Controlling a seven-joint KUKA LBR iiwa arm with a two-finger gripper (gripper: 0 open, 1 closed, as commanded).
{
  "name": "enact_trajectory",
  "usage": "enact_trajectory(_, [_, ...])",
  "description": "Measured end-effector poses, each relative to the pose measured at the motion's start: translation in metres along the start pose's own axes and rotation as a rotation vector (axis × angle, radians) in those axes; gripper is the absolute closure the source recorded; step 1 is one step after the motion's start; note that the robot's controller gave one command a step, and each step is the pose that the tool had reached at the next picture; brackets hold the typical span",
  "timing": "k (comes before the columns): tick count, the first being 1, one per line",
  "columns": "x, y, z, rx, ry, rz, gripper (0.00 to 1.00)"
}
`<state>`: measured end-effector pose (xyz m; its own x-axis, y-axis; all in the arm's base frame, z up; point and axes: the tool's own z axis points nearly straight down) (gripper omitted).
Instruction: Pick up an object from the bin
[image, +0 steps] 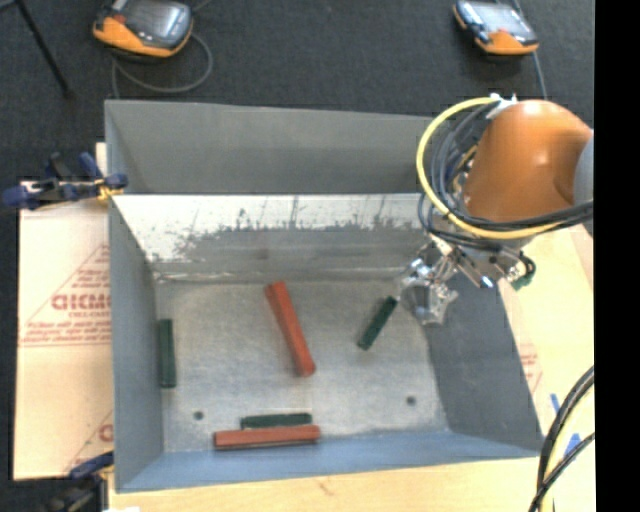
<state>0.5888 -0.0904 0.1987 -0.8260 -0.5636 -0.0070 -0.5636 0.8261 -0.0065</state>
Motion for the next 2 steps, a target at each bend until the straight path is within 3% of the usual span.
enact_trajectory(1, [0.000, 0.001, 0.002, -0.005, 0.001, 0.002, 0.00])
enact_trajectory(2, [-0.031, -0.023, 0.130, -0.004, 0.001, -0.034, 0.00])
